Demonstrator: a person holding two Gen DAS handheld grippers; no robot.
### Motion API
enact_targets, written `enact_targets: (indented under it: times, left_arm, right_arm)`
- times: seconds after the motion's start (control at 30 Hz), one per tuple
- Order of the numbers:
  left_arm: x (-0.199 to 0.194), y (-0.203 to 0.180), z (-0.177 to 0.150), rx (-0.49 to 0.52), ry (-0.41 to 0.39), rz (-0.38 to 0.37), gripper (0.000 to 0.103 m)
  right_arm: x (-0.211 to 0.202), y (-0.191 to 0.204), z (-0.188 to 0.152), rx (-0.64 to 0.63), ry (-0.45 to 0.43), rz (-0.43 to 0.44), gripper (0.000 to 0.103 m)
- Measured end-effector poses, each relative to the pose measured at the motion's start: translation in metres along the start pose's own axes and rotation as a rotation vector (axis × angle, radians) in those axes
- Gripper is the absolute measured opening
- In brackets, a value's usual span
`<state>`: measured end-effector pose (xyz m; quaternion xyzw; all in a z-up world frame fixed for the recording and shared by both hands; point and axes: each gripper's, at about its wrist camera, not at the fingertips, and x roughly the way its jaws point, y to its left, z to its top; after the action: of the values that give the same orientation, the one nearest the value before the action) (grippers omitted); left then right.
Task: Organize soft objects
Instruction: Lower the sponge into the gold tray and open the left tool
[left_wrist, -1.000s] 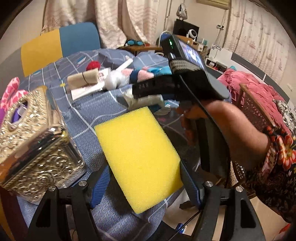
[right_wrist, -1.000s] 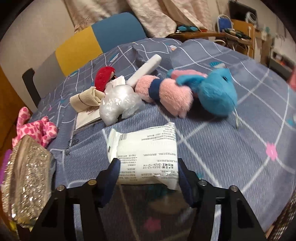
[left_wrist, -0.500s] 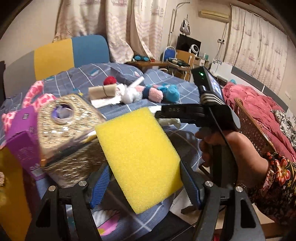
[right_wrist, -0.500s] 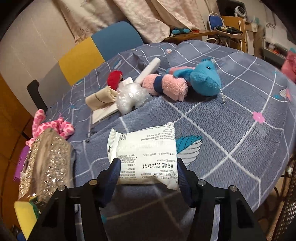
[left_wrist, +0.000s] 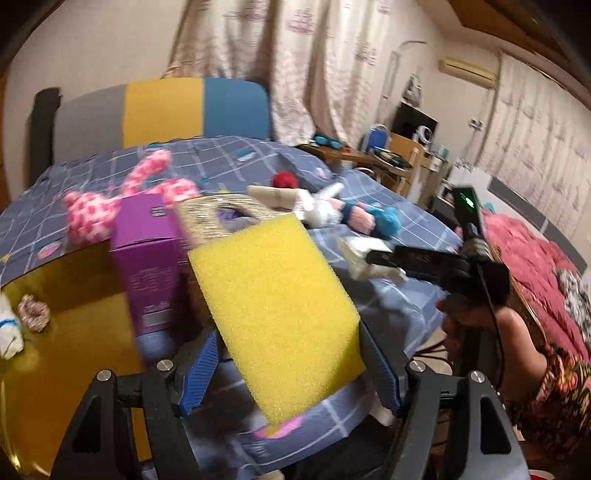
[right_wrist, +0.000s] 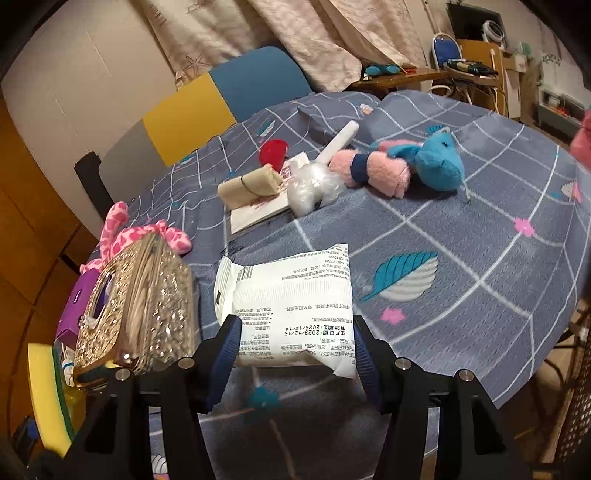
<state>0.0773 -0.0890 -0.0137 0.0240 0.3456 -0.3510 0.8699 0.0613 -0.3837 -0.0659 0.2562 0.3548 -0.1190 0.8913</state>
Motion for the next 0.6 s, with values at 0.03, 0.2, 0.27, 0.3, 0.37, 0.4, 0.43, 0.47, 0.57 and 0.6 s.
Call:
enact_targets:
  times: [0.03,0.2,0.27,0.3,0.37,0.4,0.43,0.47,0.57,0.6]
  left_arm:
    - [-0.003,0.009,0.001,-0.021,0.0,0.003,0.074]
    - [-0.009,0.066,0.009,-0.153,0.0,0.055,0.074]
    - [-0.006,0.094,0.014,-0.222,0.012,0.076,0.074]
    - [-0.003,0.106,0.015,-0.248,0.021,0.083,0.074]
    - [0.003,0.132,0.015,-0.311,0.037,0.088,0.074]
    - [0.007,0.147,0.015,-0.346,0.049,0.112,0.074]
    - [0.01,0.156,0.014,-0.365,0.062,0.118,0.074]
    - [0.013,0.166,0.012,-0.388,0.07,0.127,0.074]
    - [0.024,0.195,0.008,-0.454,0.106,0.146,0.074]
    - [0.031,0.205,0.006,-0.473,0.126,0.159,0.074]
  right_arm:
    - [0.0,0.001,-0.002,0.004,0.004,0.002,0.06]
    - [-0.001,0.009,-0.011,0.019,0.016,0.009,0.06]
    - [-0.006,0.012,-0.012,0.02,0.004,0.006,0.06]
    - [-0.008,0.013,-0.012,0.021,-0.002,0.006,0.06]
    - [-0.014,0.017,-0.012,0.024,-0.019,0.011,0.06]
    - [-0.017,0.018,-0.012,0.026,-0.026,0.014,0.06]
    - [-0.019,0.02,-0.011,0.028,-0.031,0.018,0.06]
    - [-0.022,0.023,-0.012,0.029,-0.038,0.022,0.06]
    - [-0.029,0.031,-0.012,0.032,-0.053,0.037,0.06]
    - [-0.032,0.035,-0.012,0.032,-0.056,0.044,0.06]
